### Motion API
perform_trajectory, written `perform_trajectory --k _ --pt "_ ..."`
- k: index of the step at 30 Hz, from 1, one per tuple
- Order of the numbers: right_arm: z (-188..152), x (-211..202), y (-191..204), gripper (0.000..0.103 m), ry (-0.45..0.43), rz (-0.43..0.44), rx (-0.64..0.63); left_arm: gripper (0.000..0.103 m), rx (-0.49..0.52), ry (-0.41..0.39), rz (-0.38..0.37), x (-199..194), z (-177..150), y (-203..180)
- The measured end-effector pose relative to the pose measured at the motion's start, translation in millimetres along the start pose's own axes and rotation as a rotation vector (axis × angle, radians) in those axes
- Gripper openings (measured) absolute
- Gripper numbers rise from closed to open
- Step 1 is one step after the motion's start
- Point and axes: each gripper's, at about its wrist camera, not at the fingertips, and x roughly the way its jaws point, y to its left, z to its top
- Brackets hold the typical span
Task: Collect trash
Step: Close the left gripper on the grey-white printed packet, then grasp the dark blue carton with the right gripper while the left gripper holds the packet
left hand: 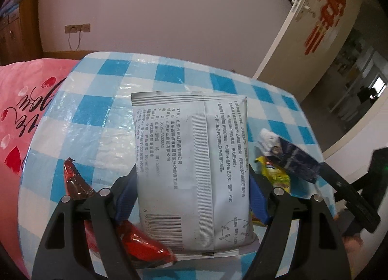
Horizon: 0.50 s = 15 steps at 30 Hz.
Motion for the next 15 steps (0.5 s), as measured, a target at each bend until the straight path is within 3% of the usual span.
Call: perform_trajectory --k 6,15 --pt "19 25 5 0.092 0.091 -0.004 -0.059 0.078 0.003 -0.031 -0.086 -18 -5 -9" --pt "24 63 10 0.092 0.229 0.087 -0.125 0.078 0.011 -0.021 -0.169 -20 -22 -17"
